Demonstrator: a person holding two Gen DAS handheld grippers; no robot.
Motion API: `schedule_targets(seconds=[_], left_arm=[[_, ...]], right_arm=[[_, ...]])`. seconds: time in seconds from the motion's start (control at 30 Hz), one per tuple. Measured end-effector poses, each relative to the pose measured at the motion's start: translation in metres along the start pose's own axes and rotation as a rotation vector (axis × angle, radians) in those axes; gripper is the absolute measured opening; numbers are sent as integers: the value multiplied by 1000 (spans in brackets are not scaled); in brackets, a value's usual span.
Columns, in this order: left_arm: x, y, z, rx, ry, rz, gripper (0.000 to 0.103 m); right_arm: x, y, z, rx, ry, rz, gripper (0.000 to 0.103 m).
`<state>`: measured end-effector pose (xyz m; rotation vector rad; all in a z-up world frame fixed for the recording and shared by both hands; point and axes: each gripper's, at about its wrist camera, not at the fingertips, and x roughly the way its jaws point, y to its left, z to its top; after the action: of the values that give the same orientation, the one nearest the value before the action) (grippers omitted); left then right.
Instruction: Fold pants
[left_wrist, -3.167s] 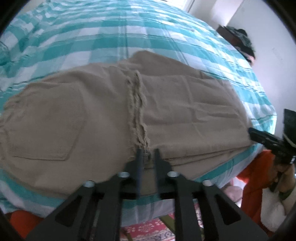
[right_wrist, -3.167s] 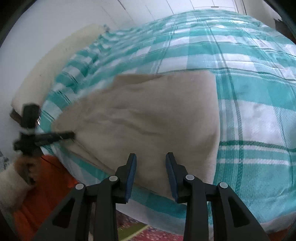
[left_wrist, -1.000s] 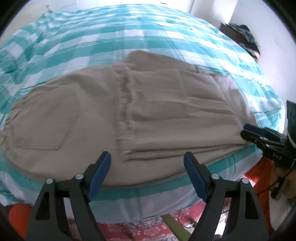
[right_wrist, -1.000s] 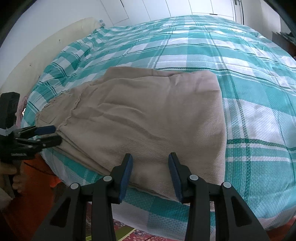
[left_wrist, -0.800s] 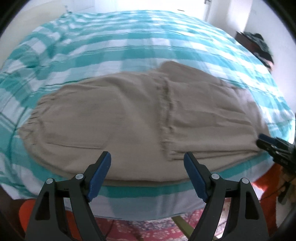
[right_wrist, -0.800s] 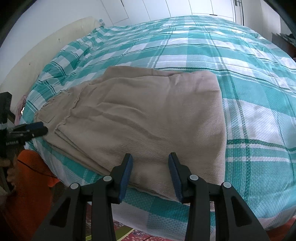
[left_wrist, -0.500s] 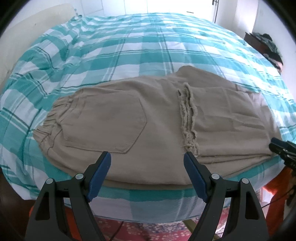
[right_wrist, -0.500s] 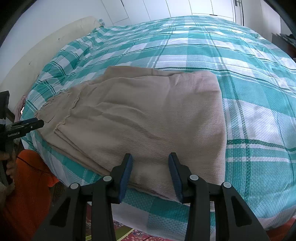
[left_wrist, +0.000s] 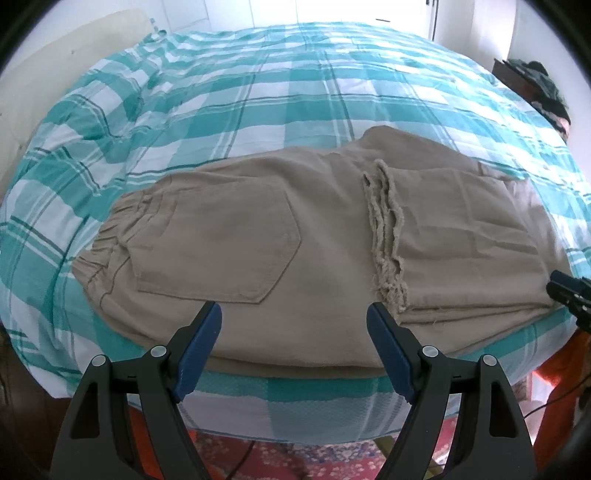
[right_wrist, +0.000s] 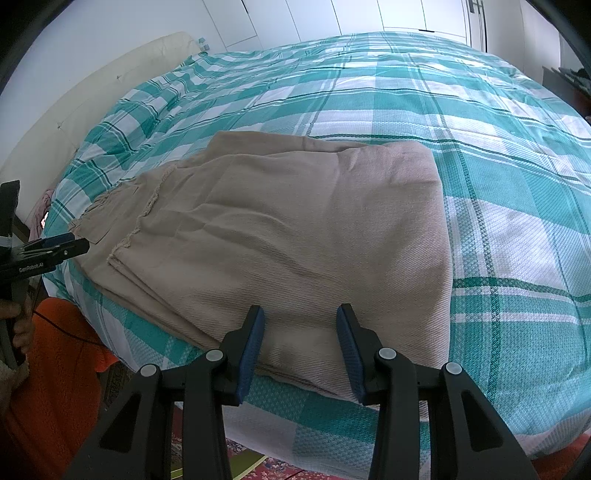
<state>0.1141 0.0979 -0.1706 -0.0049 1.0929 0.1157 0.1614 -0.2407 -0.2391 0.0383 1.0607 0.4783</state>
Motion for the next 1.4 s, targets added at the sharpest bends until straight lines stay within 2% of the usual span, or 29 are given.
schedule_targets(seconds=[0.1,0.2,0.23,0.37,0.47,0.53,0.6,0.67,0.97,1.13,1.17,1.2,1.27,1.33,1.4], left_arm=[[0,18,3,-77,20,-122,82],[-3,77,9,-317,17,-330,82],[-5,96,9,-387,10,-370,82],[-11,166,0,-574,-23,-400,82],[-8,197,-15,-657,-19,-391,80],[-2,210,-24,-714,-21,-399,73],[8,217,-33,-781,-24,-446,60],[14,218,-37,-804,-21,-469,57],[31,224,-35,-832,-12,-434,59],[34,221,-35,-824,-10,-403,58],[34,221,-35,-819,-13,-393,51],[34,221,-35,-815,-13,-373,35],[38,227,-39,-819,-4,-340,10],[37,234,-49,-856,-19,-388,8],[28,235,-54,-838,-37,-397,7]], right_arm=[[0,0,0,1,0,0,41],[0,0,0,1,0,0,41],[0,0,0,0,0,0,41],[0,0,0,1,-1,1,41],[0,0,0,1,-2,5,41],[0,-1,0,2,-3,6,42],[0,-1,0,1,-3,5,42],[0,-1,0,1,-3,5,42],[0,-1,0,1,-4,6,42],[0,-1,-1,1,-4,6,42],[0,-1,-1,2,-4,6,42],[0,-1,-1,2,-4,6,42],[0,-1,-1,1,-6,6,42],[-1,-1,-1,2,-6,6,42],[-1,-1,0,2,-6,7,42]])
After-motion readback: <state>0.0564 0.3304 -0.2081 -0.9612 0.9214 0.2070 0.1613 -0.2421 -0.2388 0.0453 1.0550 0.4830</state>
